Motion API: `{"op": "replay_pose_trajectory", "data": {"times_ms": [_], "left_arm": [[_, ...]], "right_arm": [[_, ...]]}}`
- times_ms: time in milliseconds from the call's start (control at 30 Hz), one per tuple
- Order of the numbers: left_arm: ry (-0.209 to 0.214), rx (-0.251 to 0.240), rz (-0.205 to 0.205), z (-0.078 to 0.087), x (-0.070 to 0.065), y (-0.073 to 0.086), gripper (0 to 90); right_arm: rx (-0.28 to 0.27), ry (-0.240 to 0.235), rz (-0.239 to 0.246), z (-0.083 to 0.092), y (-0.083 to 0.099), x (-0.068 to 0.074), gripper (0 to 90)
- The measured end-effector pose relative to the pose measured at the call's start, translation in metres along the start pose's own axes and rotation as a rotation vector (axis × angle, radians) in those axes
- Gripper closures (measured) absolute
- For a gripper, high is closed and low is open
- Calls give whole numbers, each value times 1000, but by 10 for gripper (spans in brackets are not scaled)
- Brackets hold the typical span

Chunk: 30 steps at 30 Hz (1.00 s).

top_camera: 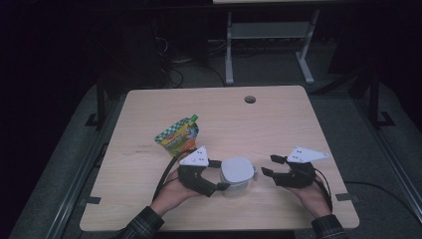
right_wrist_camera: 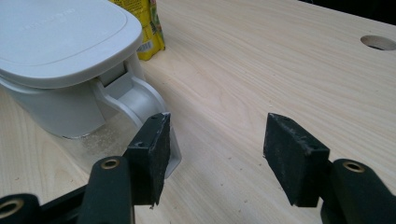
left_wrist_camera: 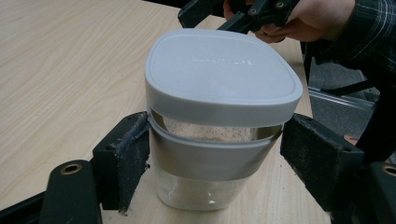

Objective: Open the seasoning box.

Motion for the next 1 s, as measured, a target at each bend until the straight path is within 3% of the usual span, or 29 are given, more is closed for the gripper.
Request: {"op": "replay_pose_trajectory", "data": {"times_ms": [367, 1000], "left_arm": [[-7, -29, 13, 4, 1, -8, 322], [-38, -20, 30, 10, 3, -12, 504]], "right_arm": [[-2, 10, -4, 1, 1, -1, 408], [9, 11, 9, -1, 3, -2, 410]]}}
Point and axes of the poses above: each handheld gripper's, and its own axes: z roughly backward along the jaws, y roughly out of its underside, x roughly to its left, the point moved 8 cm from there along -z, roughly forward along the jaws, and after that the axes turned 15 degrees about -x, right-handed, at the moved point
